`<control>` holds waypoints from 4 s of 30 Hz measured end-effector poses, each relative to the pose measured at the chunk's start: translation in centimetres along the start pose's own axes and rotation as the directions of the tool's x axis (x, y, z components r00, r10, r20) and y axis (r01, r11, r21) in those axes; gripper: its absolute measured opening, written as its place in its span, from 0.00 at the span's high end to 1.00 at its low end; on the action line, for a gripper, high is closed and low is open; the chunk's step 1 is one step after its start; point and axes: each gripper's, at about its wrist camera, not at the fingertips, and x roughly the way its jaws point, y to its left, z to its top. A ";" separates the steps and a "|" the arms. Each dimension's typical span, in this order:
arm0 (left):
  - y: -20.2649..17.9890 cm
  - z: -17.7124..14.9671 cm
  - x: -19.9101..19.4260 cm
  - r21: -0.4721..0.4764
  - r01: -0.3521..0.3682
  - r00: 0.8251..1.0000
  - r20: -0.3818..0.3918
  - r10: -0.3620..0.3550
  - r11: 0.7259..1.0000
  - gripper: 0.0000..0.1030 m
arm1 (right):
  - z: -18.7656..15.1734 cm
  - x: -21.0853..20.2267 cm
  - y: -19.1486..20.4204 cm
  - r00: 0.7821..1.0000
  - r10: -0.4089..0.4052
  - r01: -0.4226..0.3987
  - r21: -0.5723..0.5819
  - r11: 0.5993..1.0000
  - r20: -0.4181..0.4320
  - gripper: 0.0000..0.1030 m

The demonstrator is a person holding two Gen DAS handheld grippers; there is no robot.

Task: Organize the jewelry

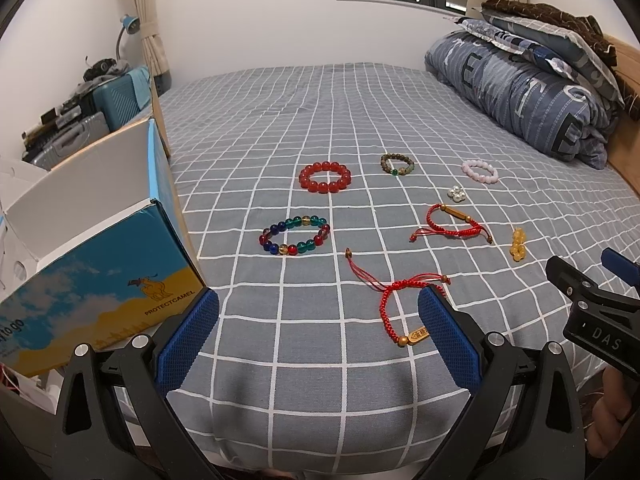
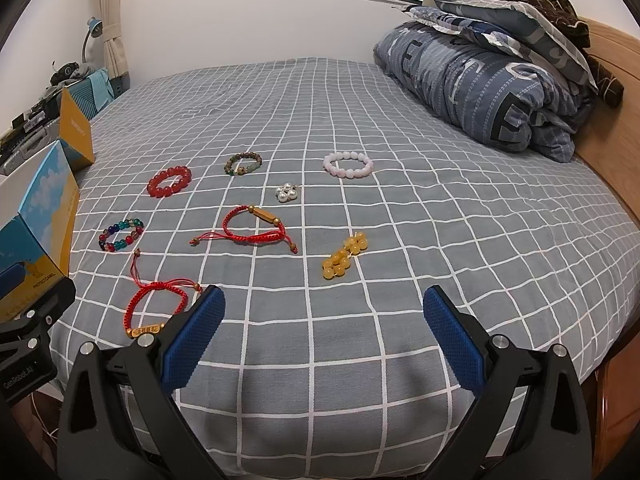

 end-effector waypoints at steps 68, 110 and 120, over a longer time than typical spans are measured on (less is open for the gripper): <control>2.0 6.3 17.6 -0.091 0.007 0.944 -0.328 -0.037 0.996 0.22 | 5.0 14.9 -2.4 0.916 0.012 -0.001 0.026 1.000 -0.402 0.50; 2.3 6.8 15.5 -0.080 0.023 0.970 -0.239 -0.042 0.997 0.62 | 5.7 11.9 -1.6 0.966 -0.024 0.023 -0.006 1.000 -0.258 0.91; 2.4 6.2 16.8 -0.075 0.022 0.960 -0.277 -0.042 0.997 0.79 | 5.5 12.3 -1.9 0.962 -0.037 0.038 0.000 0.999 -0.271 0.91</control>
